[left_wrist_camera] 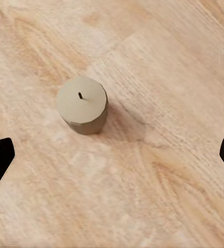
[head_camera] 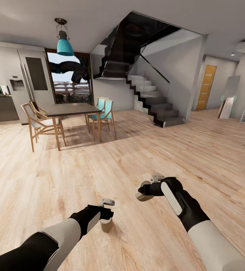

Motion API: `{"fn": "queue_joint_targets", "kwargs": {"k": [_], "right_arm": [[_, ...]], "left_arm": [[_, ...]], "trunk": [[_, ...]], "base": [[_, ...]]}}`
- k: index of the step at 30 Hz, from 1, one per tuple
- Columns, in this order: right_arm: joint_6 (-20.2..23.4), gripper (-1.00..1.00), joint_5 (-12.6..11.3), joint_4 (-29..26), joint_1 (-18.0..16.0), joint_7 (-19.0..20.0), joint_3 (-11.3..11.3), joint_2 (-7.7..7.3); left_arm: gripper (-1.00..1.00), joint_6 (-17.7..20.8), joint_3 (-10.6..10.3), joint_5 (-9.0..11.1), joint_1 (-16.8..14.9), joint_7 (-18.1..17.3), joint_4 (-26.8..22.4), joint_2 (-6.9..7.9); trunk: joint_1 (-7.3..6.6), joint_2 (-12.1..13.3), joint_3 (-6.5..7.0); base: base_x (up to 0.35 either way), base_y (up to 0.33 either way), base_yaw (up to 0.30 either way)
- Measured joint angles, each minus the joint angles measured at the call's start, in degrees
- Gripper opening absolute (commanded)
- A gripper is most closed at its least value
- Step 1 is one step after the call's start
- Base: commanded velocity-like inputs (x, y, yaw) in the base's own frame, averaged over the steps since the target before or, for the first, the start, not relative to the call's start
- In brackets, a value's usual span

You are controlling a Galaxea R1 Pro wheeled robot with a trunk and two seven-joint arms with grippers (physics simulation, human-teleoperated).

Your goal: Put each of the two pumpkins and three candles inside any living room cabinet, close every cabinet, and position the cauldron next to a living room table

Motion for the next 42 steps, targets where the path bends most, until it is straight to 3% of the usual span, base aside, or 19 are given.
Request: {"fn": "queue_joint_targets", "kwargs": {"k": [13, 37, 42], "right_arm": [[-0.03, -1.0, 0.21, 0.01, 0.01, -0.02, 0.46, 0.01], [-0.02, -1.0, 0.19, 0.11, 0.01, -0.05, 0.38, 0.0], [-0.01, -1.0, 0.26, 0.15, 0.02, -0.02, 0.42, 0.05]], "left_arm": [[1.0, -0.05, 1.07, 0.53, -0.01, 0.94, 1.36, 0.28], [1.0, -0.04, 1.37, 0.76, -0.01, 1.29, 1.61, 0.16], [1.0, -0.04, 1.4, 0.96, -0.01, 1.26, 1.6, 0.22]], "trunk": [[-0.03, 0.0, 0.0], [0.0, 0.0, 0.0], [0.13, -0.06, -1.1]], "base": [[0.285, 0.0, 0.0], [0.127, 0.0, 0.0], [0.001, 0.0, 0.0]]}}
